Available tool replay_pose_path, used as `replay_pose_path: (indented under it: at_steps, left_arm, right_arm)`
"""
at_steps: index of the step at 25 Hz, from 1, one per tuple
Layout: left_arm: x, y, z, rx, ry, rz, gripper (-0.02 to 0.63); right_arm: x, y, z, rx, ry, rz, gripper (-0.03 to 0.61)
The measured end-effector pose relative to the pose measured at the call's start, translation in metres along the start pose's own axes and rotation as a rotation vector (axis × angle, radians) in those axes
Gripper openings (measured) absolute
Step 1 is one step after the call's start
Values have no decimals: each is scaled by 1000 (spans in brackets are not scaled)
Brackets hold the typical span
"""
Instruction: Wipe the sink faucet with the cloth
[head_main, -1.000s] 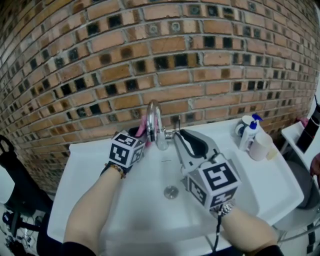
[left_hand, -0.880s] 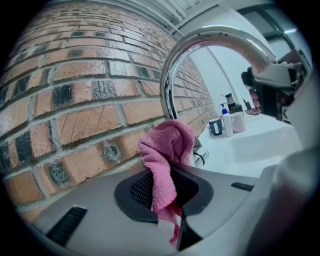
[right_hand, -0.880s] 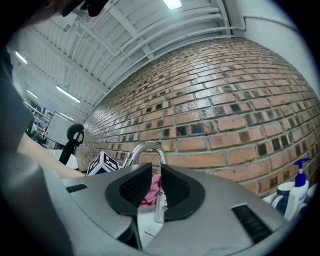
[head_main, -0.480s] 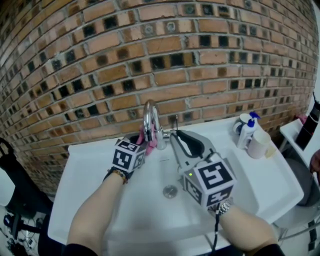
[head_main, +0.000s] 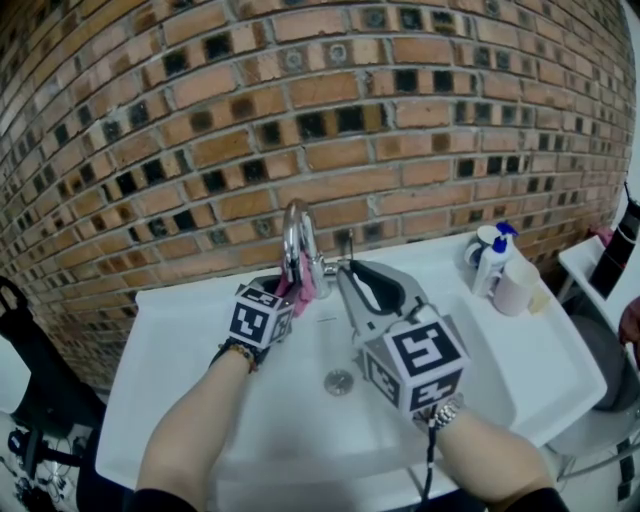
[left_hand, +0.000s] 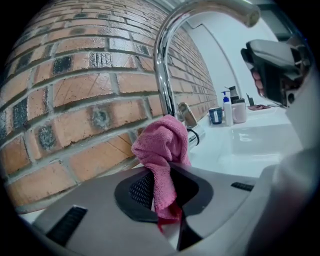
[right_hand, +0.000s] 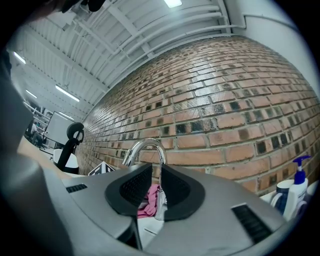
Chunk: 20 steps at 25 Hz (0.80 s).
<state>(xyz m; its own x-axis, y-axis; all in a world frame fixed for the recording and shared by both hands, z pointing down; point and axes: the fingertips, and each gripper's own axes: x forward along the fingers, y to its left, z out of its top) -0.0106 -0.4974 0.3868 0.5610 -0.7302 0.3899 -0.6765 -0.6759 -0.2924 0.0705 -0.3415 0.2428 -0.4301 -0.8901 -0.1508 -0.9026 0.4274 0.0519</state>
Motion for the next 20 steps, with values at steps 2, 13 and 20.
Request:
replay_pose_path:
  at_steps: [2, 13, 20]
  left_arm:
    - [0, -2, -2, 4, 5, -2, 52]
    - [-9, -22, 0, 15, -2, -27, 52]
    - [-12, -35, 2, 7, -12, -38, 54]
  right_arm:
    - [0, -1, -1, 1, 3, -2, 72]
    - [0, -5, -4, 8, 5, -13, 72]
    - [-3, -10, -8, 12, 8, -26, 72]
